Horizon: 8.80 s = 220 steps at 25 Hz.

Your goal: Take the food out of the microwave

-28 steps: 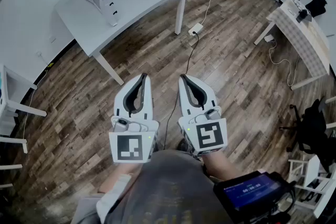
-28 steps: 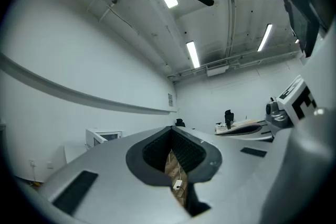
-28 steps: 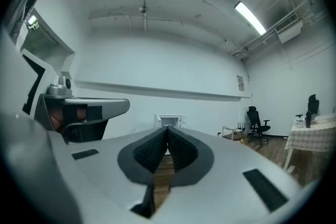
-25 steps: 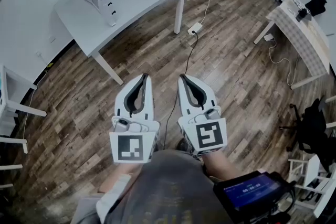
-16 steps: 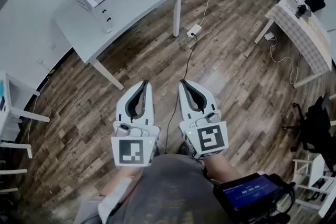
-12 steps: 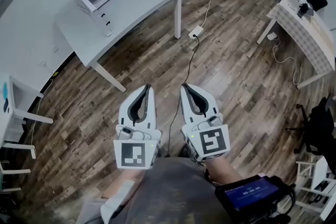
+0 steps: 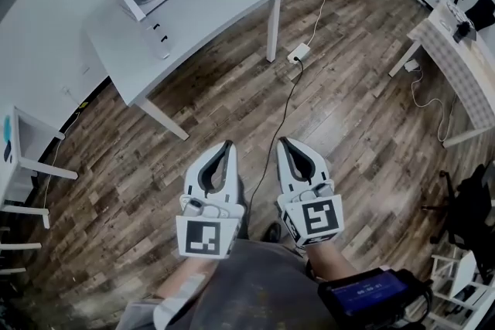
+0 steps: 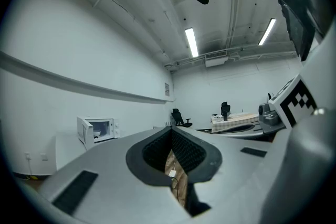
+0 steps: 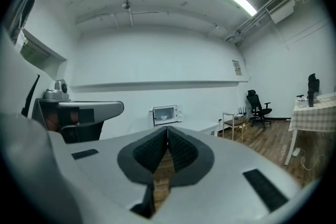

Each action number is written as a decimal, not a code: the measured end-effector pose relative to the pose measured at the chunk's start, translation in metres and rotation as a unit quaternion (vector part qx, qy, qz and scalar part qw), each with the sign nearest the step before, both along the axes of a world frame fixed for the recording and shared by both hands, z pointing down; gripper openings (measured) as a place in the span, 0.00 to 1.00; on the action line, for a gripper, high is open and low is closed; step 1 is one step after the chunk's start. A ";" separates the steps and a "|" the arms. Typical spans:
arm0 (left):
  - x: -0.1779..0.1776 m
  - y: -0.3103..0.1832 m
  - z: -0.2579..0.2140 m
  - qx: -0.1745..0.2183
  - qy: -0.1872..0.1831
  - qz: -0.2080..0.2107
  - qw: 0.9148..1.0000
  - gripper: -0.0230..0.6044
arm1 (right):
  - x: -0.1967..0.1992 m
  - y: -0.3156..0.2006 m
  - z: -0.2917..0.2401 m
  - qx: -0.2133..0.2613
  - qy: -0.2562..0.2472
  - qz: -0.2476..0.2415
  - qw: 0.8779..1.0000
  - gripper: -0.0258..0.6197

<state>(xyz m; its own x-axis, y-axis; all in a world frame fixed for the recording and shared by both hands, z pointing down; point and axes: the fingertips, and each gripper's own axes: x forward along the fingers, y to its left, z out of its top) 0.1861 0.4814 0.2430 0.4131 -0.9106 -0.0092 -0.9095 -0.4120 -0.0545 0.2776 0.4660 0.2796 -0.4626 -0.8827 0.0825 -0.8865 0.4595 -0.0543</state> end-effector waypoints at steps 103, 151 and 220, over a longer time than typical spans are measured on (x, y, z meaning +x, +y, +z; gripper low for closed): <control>-0.323 -0.687 0.028 -0.032 0.008 -0.331 0.943 0.05 | -0.398 -0.727 0.029 -0.017 0.094 -0.388 0.917 0.05; -0.395 -0.701 0.140 -0.106 0.138 -0.419 0.891 0.05 | -0.554 -0.818 0.163 -0.036 0.158 -0.383 0.909 0.81; -0.268 -0.657 0.081 -0.066 0.091 -0.283 0.952 0.05 | -0.375 -0.744 0.164 -0.044 0.191 -0.337 0.921 0.88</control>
